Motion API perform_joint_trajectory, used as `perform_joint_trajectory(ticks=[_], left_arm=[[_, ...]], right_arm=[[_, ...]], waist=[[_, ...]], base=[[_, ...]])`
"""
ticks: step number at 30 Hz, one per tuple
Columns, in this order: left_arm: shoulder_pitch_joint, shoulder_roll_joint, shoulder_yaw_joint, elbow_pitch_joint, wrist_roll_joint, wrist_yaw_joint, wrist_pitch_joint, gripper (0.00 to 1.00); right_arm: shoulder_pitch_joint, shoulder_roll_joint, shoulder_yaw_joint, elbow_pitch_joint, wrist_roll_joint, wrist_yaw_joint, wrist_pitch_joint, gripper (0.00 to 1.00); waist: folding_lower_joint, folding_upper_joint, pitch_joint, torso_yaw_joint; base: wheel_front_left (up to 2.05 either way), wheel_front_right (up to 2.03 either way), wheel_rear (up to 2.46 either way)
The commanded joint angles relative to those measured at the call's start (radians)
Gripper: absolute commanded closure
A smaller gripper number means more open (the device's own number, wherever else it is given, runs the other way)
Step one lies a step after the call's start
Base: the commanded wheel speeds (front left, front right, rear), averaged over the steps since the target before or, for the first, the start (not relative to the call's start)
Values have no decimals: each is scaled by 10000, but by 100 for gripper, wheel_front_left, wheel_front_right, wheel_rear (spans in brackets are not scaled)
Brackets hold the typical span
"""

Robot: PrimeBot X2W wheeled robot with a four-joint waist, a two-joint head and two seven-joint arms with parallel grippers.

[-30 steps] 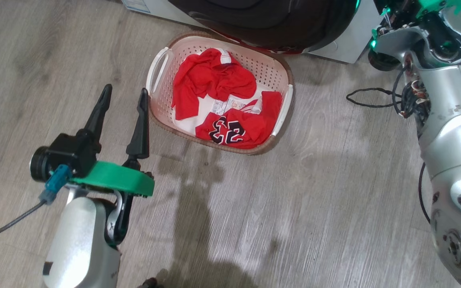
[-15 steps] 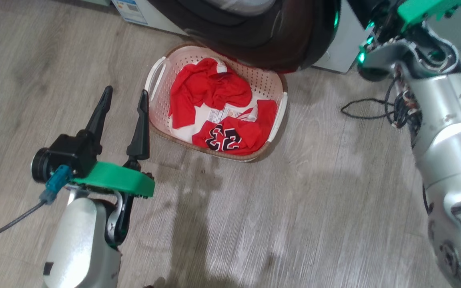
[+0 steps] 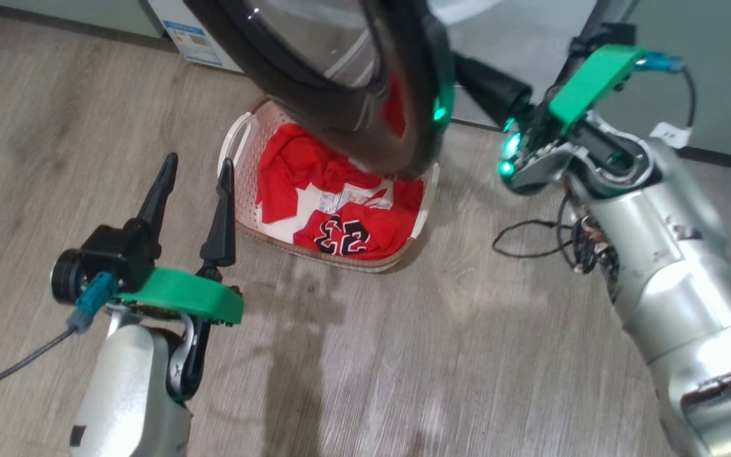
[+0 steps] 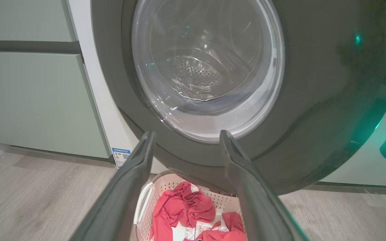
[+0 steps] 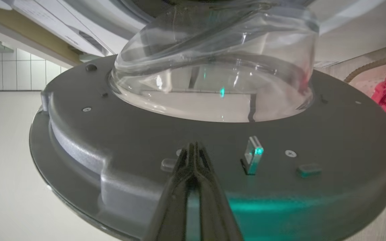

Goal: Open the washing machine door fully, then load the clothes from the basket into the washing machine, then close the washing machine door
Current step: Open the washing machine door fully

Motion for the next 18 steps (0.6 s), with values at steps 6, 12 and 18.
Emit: perform_joint_trajectory(ticks=[6,12,18], left_arm=[[-53,145,331,-231,109,-8,-124,0],[19,145,319,-167,154,-36,-124,0],[106,145,243,-9,152,-34,-124,0]], right_arm=[[357,338,1226,-1071,731,4,-214,100],[525,338,2023,-1349,1245,4,-569,100],[592,338,2312,-1249,1537,4,-949,100]], waist=[[1,0,-145,-83],[1,0,-293,-123],[1,0,-469,-155]], base=[[0,0,0],[0,0,0],[0,0,0]])
